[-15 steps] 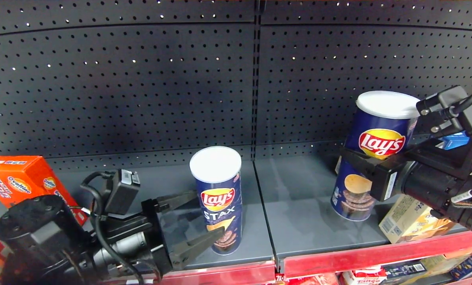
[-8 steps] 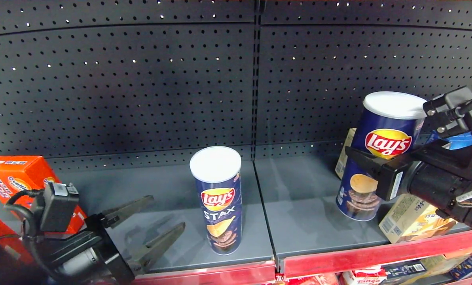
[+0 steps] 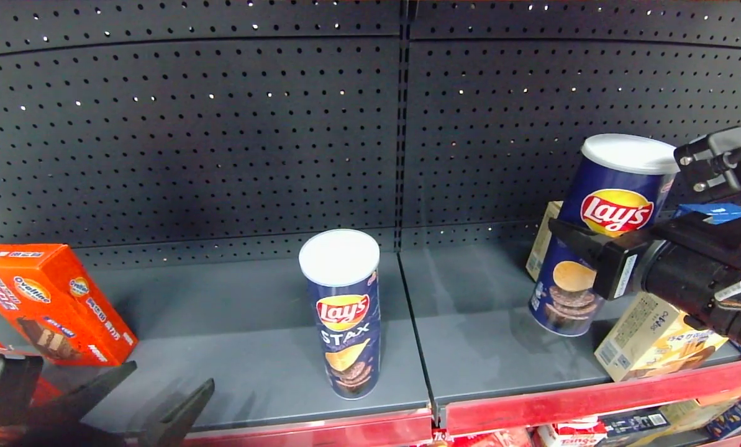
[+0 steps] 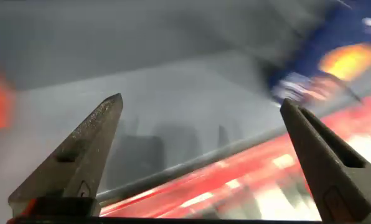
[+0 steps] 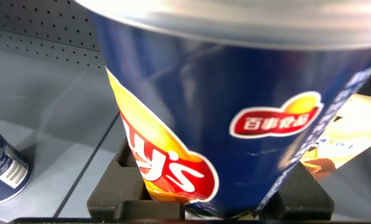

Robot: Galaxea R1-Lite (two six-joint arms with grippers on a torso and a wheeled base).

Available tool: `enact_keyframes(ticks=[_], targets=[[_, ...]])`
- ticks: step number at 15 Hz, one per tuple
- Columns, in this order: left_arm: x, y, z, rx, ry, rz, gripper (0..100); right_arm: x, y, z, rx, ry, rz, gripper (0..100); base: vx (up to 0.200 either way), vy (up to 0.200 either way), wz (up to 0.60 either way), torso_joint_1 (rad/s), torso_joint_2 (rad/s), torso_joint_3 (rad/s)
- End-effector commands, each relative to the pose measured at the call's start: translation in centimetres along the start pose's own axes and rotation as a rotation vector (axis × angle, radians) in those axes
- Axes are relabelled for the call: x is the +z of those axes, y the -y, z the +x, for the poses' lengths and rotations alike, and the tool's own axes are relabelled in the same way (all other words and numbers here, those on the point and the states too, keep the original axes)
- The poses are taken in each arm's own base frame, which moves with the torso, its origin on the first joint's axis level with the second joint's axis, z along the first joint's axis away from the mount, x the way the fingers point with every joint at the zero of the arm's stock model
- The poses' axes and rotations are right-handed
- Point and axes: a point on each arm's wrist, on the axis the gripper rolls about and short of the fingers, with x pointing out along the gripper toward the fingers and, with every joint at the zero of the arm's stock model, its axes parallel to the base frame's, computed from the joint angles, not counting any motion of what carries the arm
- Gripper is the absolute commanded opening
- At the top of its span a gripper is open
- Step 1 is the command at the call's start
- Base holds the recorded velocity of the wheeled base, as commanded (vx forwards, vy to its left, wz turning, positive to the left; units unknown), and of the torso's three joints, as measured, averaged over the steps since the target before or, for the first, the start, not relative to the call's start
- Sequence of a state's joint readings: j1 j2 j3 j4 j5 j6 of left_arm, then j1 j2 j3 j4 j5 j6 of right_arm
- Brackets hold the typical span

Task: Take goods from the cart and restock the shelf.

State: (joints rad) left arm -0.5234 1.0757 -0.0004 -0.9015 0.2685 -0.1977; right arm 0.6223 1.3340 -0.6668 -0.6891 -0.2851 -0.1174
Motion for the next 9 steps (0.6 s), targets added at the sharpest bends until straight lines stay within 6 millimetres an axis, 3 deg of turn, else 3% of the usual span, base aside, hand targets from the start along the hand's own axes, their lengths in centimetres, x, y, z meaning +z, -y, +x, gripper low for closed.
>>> enact_keyframes(ticks=[1,4,7,9], targets=[[0.3,-0.8,-0.7,0.072,0.034,-0.004,100,0.1,0.1,0.4,-0.009,-0.001,-0.001,0,0.000,0.000,0.00,0.000,0.00,0.000],[-0.3,-1.8,-1.8,0.221,0.013,0.008,100,0.2,0.1,0.4,-0.011,0.003,0.000,0,0.000,0.000,0.00,0.000,0.00,0.000],[-1.0,-2.9,-5.0,0.303,0.068,-0.012,100,0.3,0.2,0.5,-0.014,0.007,0.005,0,0.000,0.000,0.00,0.000,0.00,0.000],[-2.5,-3.4,-7.8,0.287,0.103,-0.017,100,0.4,0.5,0.7,-0.031,0.013,0.006,0,0.000,0.000,0.00,0.000,0.00,0.000]])
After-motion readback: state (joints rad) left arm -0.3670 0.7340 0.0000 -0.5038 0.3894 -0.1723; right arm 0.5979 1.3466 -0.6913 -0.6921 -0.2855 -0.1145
